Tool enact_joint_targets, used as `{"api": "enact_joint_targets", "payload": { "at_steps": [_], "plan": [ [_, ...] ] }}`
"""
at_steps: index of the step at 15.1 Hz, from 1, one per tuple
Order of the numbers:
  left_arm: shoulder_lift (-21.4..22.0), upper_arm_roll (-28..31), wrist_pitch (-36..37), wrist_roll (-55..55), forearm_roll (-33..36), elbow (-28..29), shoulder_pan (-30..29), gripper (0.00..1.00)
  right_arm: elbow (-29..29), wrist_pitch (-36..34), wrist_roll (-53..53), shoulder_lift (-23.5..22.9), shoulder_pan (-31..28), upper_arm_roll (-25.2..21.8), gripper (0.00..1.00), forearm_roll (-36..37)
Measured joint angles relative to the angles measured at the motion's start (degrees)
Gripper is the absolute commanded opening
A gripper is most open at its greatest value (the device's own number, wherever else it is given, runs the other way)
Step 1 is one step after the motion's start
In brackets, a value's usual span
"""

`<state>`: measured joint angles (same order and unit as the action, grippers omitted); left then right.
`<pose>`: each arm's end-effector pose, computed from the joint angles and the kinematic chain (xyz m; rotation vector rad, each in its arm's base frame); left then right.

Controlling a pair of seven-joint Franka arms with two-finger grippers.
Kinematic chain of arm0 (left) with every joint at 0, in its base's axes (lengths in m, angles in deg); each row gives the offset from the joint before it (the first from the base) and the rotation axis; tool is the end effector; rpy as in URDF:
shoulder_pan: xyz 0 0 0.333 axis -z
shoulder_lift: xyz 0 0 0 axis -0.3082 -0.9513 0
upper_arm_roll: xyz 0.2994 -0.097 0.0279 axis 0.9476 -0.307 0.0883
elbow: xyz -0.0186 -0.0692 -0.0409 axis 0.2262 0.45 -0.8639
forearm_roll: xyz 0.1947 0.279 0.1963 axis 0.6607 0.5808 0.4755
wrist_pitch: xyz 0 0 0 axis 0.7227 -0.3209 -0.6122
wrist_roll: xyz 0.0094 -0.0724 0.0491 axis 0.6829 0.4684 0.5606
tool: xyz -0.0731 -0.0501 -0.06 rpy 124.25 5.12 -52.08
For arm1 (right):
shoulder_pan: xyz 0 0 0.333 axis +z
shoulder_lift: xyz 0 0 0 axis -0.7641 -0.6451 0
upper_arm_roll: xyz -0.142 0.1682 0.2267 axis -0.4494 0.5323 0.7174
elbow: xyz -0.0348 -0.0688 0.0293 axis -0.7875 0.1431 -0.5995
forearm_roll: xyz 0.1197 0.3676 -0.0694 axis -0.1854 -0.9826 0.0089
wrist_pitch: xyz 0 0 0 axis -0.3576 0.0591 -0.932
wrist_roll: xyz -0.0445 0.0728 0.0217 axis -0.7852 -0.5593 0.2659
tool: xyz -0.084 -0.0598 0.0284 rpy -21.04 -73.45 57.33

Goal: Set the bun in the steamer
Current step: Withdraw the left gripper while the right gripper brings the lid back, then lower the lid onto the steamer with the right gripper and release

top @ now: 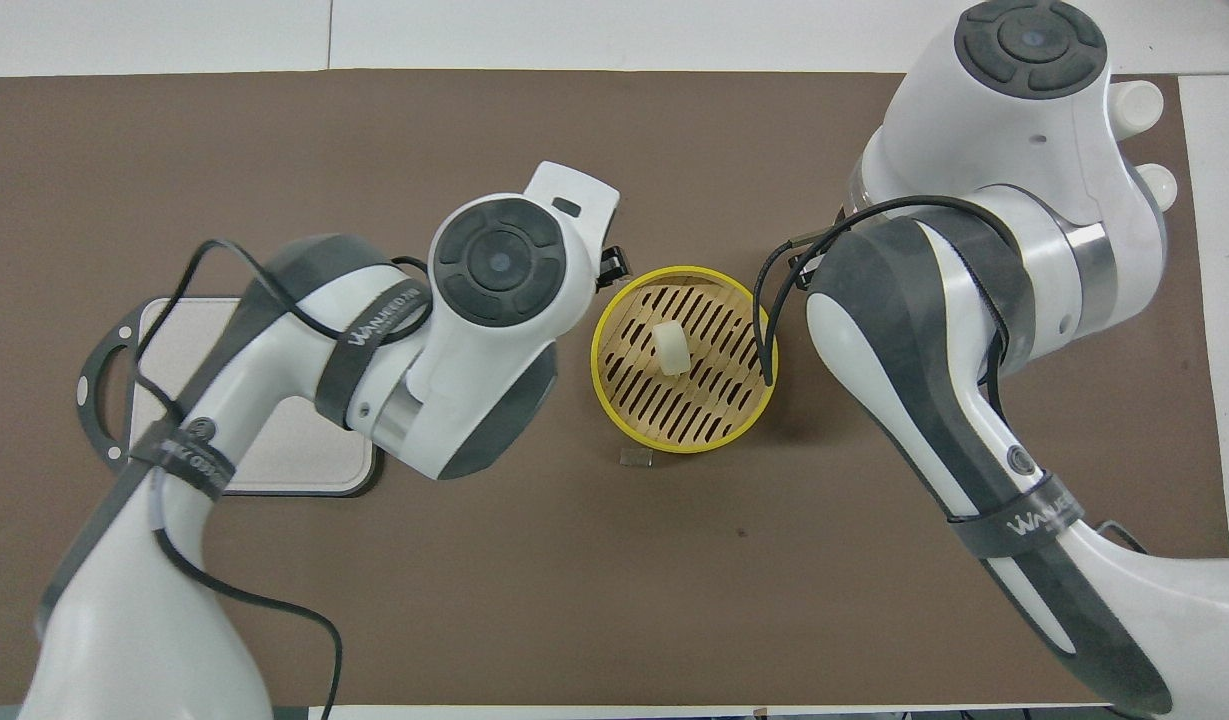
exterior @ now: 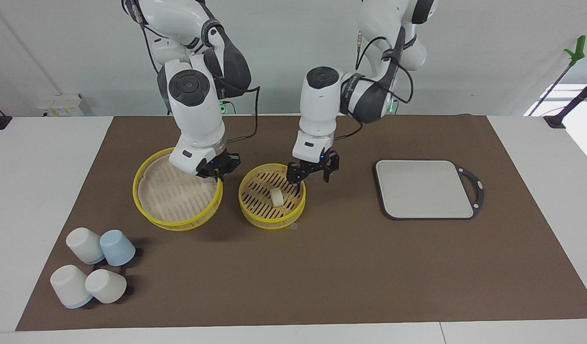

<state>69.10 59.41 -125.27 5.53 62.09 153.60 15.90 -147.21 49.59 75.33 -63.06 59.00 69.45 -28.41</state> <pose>0.5453 -0.3689 0.4761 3.0531 0.4679 0.2495 0.6185 0.1936 0.4940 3.0900 0.3570 -0.1616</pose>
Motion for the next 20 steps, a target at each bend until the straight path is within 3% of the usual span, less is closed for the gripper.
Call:
{"api": "enact_joint_targets", "payload": {
  "at_steps": [3,9,12,15,20],
  "plan": [
    [3.6,0.1,5.2,-7.8,0.0,0.4,-6.7,1.00,-0.4,4.7,2.2,0.0,1.6,0.1,0.03,-2.5],
    [9.3,0.2,13.6,-31.4,-1.6,0.5,-23.5,1.00,-2.0,15.8,20.9,-2.8,16.9,0.4,0.05,-1.9],
    [11.7,0.2,17.4,-42.3,-2.7,0.6,-29.9,1.00,-2.5,19.1,23.9,-5.4,20.1,0.3,0.08,0.9],
    [13.7,0.2,19.9,-47.6,-3.1,1.1,-32.5,1.00,-3.2,19.7,24.0,-6.4,19.7,-0.1,0.08,1.2],
    [18.3,0.1,20.2,-49.8,-3.4,6.6,-32.6,1.00,-4.8,20.0,24.0,-6.3,19.5,-0.2,0.08,1.2]
  ]
}}
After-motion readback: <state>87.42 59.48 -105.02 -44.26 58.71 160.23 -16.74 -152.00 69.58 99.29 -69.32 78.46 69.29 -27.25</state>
